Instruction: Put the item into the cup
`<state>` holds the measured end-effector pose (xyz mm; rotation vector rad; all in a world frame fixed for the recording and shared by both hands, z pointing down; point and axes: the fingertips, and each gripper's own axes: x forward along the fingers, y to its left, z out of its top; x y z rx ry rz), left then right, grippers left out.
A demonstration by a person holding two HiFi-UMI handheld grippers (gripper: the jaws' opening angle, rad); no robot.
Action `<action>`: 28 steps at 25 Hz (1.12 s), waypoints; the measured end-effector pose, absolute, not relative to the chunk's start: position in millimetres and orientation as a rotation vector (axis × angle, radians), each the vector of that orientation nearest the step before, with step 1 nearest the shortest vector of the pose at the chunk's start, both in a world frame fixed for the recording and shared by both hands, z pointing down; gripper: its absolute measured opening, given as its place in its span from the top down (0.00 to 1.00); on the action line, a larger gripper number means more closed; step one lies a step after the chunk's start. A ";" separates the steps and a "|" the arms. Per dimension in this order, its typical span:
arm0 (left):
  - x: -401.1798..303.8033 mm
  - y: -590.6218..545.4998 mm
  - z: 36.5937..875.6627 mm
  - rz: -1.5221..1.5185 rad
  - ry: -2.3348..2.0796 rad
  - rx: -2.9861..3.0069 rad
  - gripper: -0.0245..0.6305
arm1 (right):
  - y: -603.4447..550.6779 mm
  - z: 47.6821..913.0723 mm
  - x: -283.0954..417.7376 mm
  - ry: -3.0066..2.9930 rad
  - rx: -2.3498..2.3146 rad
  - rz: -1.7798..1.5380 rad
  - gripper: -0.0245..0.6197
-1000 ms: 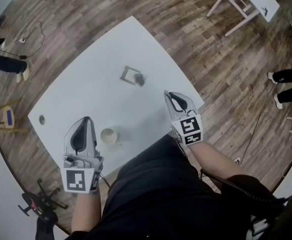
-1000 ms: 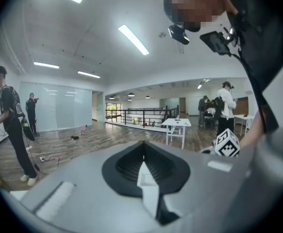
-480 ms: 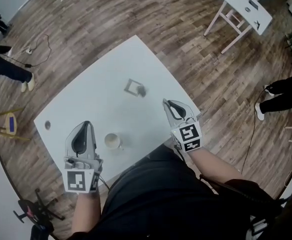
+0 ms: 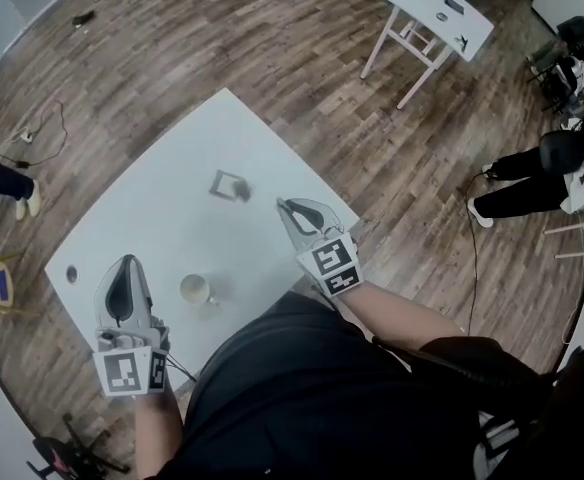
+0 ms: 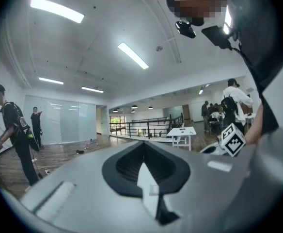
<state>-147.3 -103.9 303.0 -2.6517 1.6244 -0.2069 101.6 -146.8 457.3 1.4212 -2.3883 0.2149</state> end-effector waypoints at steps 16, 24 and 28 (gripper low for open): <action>-145.8 -77.8 297.3 -0.140 1.616 -2.604 0.96 | -135.6 429.9 101.9 -2.427 1.397 0.112 0.89; -155.3 -71.0 284.1 -0.122 1.710 -2.571 0.96 | -143.1 422.5 82.8 -2.476 1.337 0.081 0.89; -166.7 -61.6 285.8 -0.148 1.757 -2.521 0.96 | -144.5 421.7 71.8 -2.507 1.287 0.061 0.89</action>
